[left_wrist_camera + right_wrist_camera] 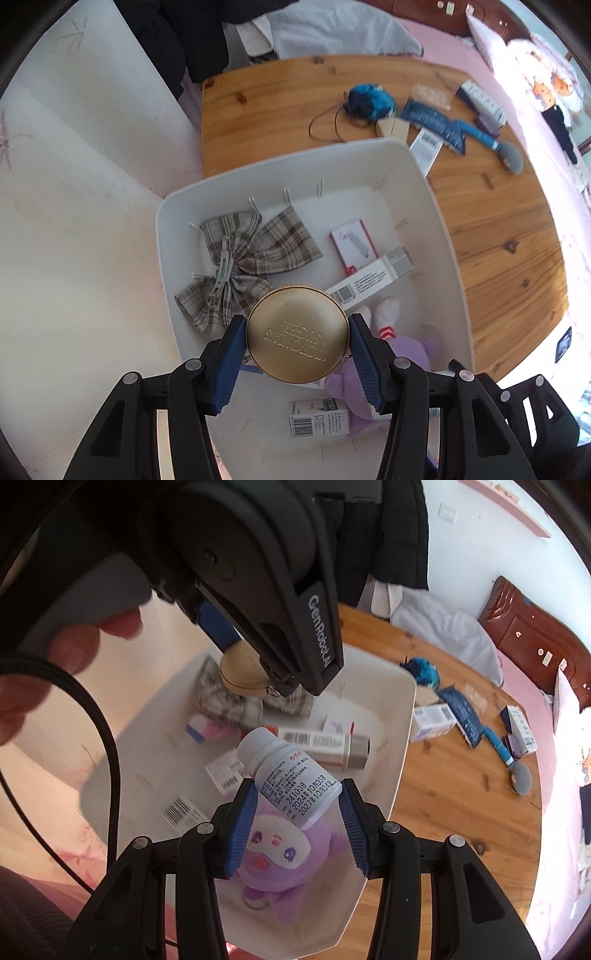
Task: Organize objects
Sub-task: 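Carry the compact and pill bottle over the white tray and release both, then withdraw both tools from the tray toward the blue tube and grey puff, then grasp the blue tube with the left tool while the right tool grasps the grey puff, then carry the blue tube and grey puff over the white tray and release both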
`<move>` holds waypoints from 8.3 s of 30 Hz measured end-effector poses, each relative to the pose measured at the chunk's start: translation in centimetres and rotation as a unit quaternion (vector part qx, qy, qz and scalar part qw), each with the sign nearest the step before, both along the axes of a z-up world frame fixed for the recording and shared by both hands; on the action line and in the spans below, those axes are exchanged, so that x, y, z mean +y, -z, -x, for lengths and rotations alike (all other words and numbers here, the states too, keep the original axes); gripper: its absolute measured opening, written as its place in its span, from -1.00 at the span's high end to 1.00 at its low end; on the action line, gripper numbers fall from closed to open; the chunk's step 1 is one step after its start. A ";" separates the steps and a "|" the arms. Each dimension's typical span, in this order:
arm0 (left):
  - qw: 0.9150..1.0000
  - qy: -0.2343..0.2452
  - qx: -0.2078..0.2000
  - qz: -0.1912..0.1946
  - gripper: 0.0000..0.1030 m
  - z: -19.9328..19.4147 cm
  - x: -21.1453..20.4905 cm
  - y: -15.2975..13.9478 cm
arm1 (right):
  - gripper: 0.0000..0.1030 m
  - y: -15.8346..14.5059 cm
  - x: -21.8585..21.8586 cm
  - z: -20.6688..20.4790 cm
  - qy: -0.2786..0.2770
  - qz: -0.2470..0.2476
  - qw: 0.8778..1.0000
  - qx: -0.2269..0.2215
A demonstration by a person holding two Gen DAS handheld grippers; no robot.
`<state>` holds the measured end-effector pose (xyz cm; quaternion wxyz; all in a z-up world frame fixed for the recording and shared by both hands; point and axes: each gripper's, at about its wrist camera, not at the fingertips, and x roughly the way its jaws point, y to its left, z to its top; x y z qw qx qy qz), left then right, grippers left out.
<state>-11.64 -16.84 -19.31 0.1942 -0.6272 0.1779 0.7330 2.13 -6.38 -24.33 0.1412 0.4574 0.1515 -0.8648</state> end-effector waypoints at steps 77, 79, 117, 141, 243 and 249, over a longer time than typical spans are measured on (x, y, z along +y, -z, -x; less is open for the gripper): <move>0.970 0.061 0.119 -0.202 -0.33 -2.8 15.3 -19.4 | -0.27 -14.5 18.0 0.9 0.159 0.028 0.969 0.185; 0.969 0.064 0.121 -0.204 -0.33 -2.7 16.6 -19.6 | -0.27 -14.6 19.4 1.4 0.168 0.033 0.968 0.184; 0.987 -0.030 -0.022 -0.155 -0.33 5.6 32.5 -3.8 | -0.27 -3.0 41.1 15.3 0.248 0.118 0.960 0.053; 0.902 -0.272 -0.239 -0.233 -0.33 11.5 38.0 7.6 | -0.27 6.8 41.2 19.6 0.175 0.172 0.967 -0.064; 0.954 -0.193 0.012 -0.228 0.63 -6.5 -4.9 -3.6 | 0.39 -10.8 4.9 -0.3 0.055 0.109 0.991 0.058; 0.963 -0.173 0.020 -0.208 0.63 -7.2 -4.1 -2.5 | 0.37 -9.5 4.8 0.2 0.077 0.107 0.991 0.026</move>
